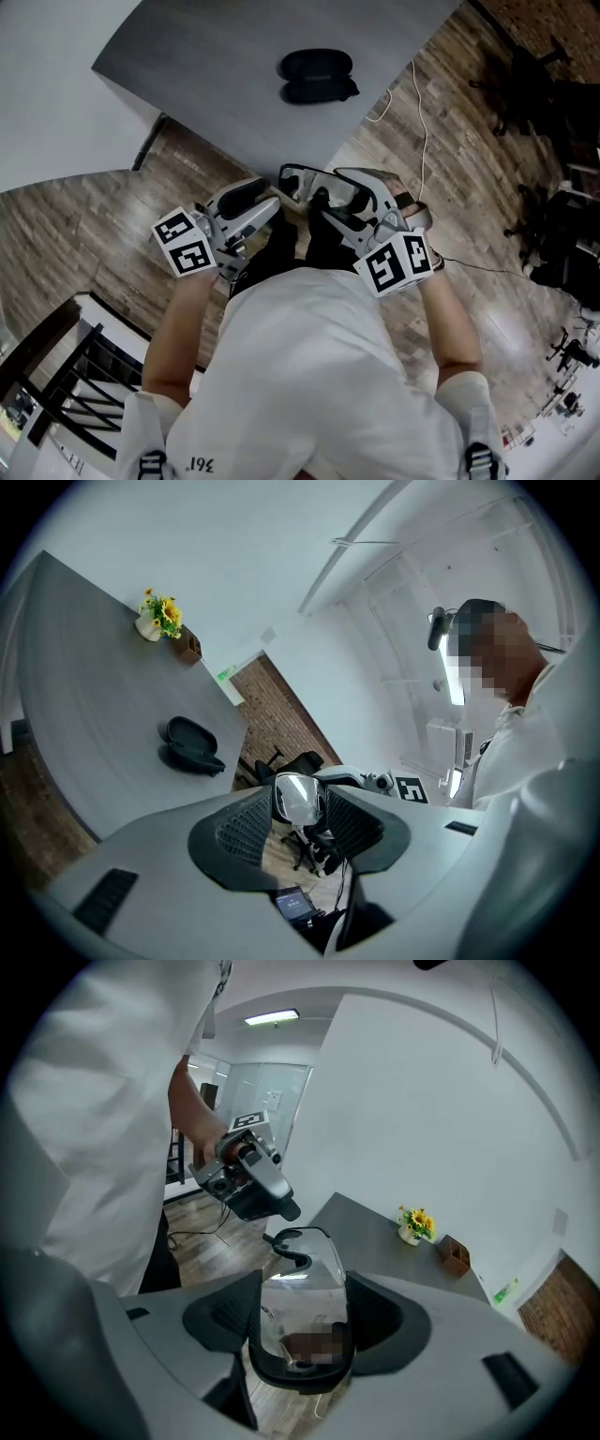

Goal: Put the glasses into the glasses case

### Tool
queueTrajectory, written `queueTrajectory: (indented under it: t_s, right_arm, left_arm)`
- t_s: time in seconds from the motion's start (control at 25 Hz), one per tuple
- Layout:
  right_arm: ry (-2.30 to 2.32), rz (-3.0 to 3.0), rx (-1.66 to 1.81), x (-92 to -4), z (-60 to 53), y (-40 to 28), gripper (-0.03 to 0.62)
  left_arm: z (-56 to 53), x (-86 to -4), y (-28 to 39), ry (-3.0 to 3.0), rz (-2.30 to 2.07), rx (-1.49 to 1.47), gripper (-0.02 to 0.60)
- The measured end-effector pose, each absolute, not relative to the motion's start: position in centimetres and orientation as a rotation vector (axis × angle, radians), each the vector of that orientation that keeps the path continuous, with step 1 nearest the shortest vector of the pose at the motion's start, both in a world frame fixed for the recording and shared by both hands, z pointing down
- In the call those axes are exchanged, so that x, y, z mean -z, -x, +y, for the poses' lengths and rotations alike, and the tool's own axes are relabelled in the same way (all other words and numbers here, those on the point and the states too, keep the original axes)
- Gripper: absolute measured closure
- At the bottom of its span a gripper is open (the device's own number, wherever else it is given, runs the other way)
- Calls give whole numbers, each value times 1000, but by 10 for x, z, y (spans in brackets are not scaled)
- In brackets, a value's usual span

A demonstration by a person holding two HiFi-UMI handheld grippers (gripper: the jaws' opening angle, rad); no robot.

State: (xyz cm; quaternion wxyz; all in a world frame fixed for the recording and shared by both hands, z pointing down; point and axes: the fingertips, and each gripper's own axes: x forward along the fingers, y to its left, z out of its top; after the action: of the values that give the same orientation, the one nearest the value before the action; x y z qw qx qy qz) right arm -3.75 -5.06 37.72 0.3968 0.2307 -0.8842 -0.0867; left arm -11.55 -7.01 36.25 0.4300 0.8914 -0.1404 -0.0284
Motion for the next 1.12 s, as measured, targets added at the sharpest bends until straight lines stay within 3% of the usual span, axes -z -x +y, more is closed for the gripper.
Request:
queueTrajectory:
  t_s: [1.12]
  right_arm:
    - [-382, -2241, 288, -436, -169, -8, 306]
  left_arm:
    - [-160, -410, 70, -2133, -496, 29, 403]
